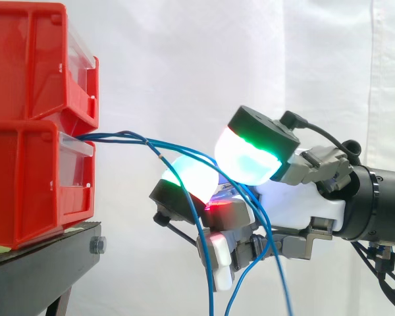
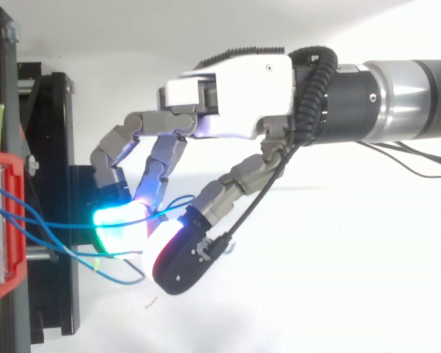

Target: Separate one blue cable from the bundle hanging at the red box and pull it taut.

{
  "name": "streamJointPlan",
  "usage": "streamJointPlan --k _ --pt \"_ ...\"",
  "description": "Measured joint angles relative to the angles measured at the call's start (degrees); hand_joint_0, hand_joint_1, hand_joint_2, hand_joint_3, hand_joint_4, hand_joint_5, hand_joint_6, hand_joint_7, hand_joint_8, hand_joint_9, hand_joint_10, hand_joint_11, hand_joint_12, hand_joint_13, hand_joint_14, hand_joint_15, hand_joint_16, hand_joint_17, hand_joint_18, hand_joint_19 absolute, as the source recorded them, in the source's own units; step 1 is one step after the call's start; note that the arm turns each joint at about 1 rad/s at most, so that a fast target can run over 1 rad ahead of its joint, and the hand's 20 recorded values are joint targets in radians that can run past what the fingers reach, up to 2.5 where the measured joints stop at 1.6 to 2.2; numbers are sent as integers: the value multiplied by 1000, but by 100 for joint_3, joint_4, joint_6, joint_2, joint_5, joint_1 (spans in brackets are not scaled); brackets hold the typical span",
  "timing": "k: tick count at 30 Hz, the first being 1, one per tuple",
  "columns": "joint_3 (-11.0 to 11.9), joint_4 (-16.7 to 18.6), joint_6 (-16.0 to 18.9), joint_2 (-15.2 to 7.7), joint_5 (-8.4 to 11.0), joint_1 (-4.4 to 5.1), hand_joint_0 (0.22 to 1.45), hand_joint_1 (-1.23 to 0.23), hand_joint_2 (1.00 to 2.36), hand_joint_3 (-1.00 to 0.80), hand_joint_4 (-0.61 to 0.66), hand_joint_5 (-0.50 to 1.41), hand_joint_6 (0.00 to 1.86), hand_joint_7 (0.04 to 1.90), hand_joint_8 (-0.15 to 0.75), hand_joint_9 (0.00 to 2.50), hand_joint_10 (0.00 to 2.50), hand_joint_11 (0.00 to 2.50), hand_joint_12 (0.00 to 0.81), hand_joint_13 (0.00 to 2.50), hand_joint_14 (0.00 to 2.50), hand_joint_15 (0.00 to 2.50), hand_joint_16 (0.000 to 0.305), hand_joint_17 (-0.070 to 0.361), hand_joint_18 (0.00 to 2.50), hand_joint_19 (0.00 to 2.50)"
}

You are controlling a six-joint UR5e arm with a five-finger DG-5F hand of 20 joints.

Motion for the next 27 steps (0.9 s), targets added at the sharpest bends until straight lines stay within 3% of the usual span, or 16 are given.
streamJointPlan --k 9,11,13,20,27 --pt "-7 -5 2 -2 15 4 509 -823 1000 -500 230 -186 863 1111 385 1048 23 1087 460 1029 23 631 55 123 961 481" --pt "-11 -6 2 -2 21 4 582 -559 1000 -500 209 -176 846 1148 366 1084 23 1080 445 1039 21 636 52 116 939 530" --pt "-23 -3 1 -2 23 7 617 -498 1001 -489 200 -172 839 1164 367 1101 22 1071 447 1037 23 650 52 118 944 543" --pt "-42 3 2 -1 20 12 602 -604 1021 -162 220 -183 842 1252 381 1078 23 1065 467 1050 21 647 55 124 965 543" --pt "-49 3 3 1 18 13 614 -647 1023 -99 195 -193 881 1201 389 1068 21 1082 468 1053 20 640 56 126 979 528"
